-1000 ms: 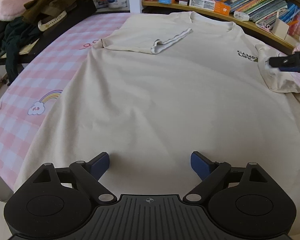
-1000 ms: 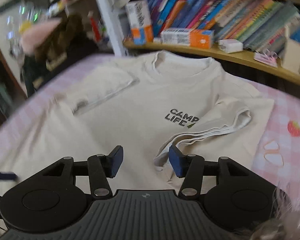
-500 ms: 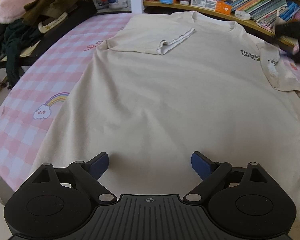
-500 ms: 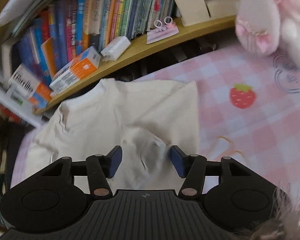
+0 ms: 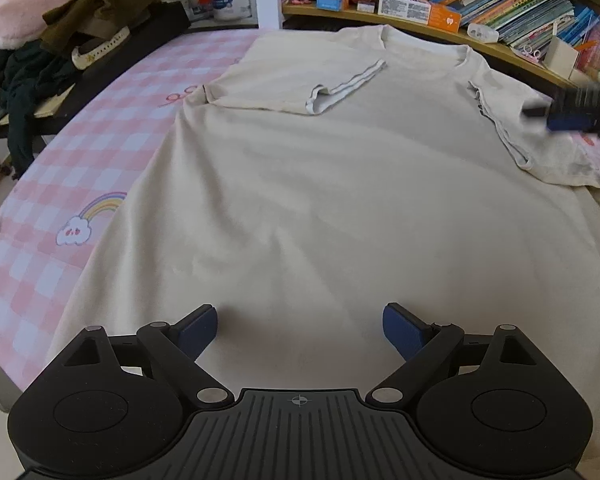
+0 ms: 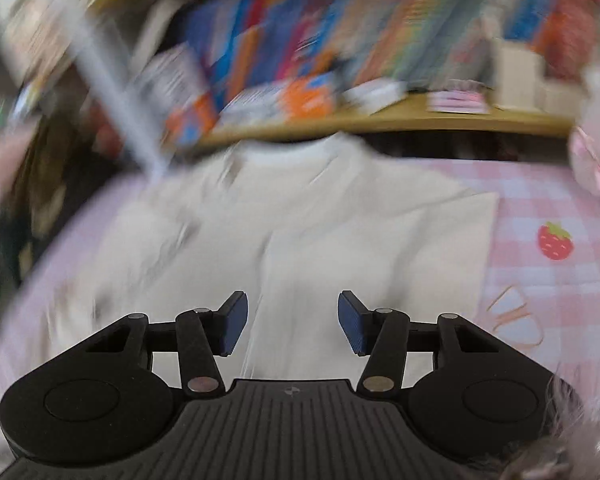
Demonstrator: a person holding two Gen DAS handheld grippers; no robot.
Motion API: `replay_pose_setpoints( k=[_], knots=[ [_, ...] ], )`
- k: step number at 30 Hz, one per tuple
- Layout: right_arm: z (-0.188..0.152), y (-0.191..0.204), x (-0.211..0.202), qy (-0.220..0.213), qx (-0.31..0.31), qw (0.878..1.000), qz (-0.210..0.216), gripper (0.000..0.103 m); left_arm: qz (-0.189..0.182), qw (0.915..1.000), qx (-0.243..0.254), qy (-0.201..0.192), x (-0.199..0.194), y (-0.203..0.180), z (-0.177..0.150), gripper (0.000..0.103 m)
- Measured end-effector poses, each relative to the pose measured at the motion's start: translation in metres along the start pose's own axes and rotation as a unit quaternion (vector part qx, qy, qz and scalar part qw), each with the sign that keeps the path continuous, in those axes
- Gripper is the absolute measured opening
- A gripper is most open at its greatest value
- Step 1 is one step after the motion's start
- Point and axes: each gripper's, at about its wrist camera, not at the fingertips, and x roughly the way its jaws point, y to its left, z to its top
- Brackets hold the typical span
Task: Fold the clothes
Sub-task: 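Fold the gripped side and sleeve over the shirt body with the right gripper, release, then move both open grippers to the shirt hem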
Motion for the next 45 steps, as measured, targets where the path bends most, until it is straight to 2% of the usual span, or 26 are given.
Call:
replay_pose_setpoints(
  k=[2,3,4,6,9,10,11,13,16,21,24,26,30,32,34,36,37,38,40,45],
  knots=[
    [-0.018,0.024,0.005,0.014,-0.072,0.997,-0.018,0.045,0.001,1.0,0.001,0.0,0.0,-0.002,0.0,0.092],
    [-0.025,0.03,0.008,0.019,-0.097,0.995,-0.028,0.028,0.001,1.0,0.002,-0.001,-0.001,-0.002,0.0,0.092],
    [-0.032,0.035,0.011,0.024,-0.123,0.991,-0.039,0.018,0.002,1.0,0.004,-0.001,-0.002,-0.003,0.0,0.092],
    [-0.034,0.035,0.009,0.022,-0.11,0.993,-0.034,0.008,0.004,1.0,0.006,-0.002,-0.002,-0.004,-0.001,0.092],
    [-0.033,0.03,0.009,0.032,-0.091,0.995,-0.011,0.009,0.003,1.0,0.004,0.0,-0.003,-0.005,-0.001,0.092],
    [-0.033,0.03,0.009,0.032,-0.09,0.995,-0.007,0.014,0.003,1.0,0.004,-0.002,-0.004,-0.006,0.0,0.092],
    [-0.03,0.027,0.009,0.033,-0.081,0.996,-0.002,0.025,0.003,1.0,0.003,-0.005,-0.004,-0.006,0.0,0.092],
    [-0.021,0.021,0.005,0.012,-0.063,0.998,0.006,0.036,0.002,1.0,0.006,-0.006,-0.005,-0.008,0.0,0.092],
    [0.0,0.014,0.008,-0.014,-0.055,0.998,-0.007,0.035,-0.001,0.9999,0.012,-0.003,-0.004,-0.011,-0.001,0.092],
    [0.037,0.005,0.044,-0.012,-0.056,0.998,-0.021,0.033,0.003,0.9997,0.023,-0.001,-0.008,-0.011,-0.005,0.092],
    [0.048,-0.002,0.071,0.012,-0.017,1.0,-0.013,0.027,0.012,0.9997,0.022,0.002,-0.011,-0.005,-0.009,0.092],
    [0.05,-0.003,0.085,0.032,-0.008,0.999,-0.023,0.024,0.017,0.9998,0.012,0.005,-0.011,0.002,-0.011,0.092],
    [0.051,0.012,0.092,0.034,-0.045,0.996,-0.065,0.016,0.025,0.9996,-0.008,0.008,-0.01,0.013,-0.01,0.092],
    [0.049,0.015,0.091,0.024,-0.046,0.996,-0.075,0.006,0.026,0.9996,-0.01,0.004,-0.01,0.015,-0.007,0.092],
    [0.046,0.012,0.082,-0.008,-0.011,0.997,-0.075,0.006,0.025,0.9997,-0.003,0.002,-0.01,0.014,-0.005,0.092],
    [0.044,0.011,0.085,0.0,-0.002,0.997,-0.073,0.007,0.021,0.9997,0.006,0.007,-0.007,0.011,-0.003,0.092],
    [0.043,0.01,0.088,0.008,0.001,0.997,-0.072,0.012,0.019,0.9997,0.011,0.008,-0.007,0.009,-0.003,0.092],
    [0.042,0.01,0.089,0.005,-0.003,0.998,-0.067,0.024,0.017,0.9997,0.016,0.006,-0.007,0.007,-0.002,0.092],
    [0.045,0.011,0.088,0.009,-0.011,0.998,-0.058,0.031,0.013,0.9996,0.026,0.001,-0.009,0.001,-0.001,0.092],
    [0.038,0.01,0.053,-0.016,-0.007,0.999,-0.031,0.032,0.006,0.9996,0.024,-0.009,-0.01,-0.011,0.004,0.092]
  ],
)
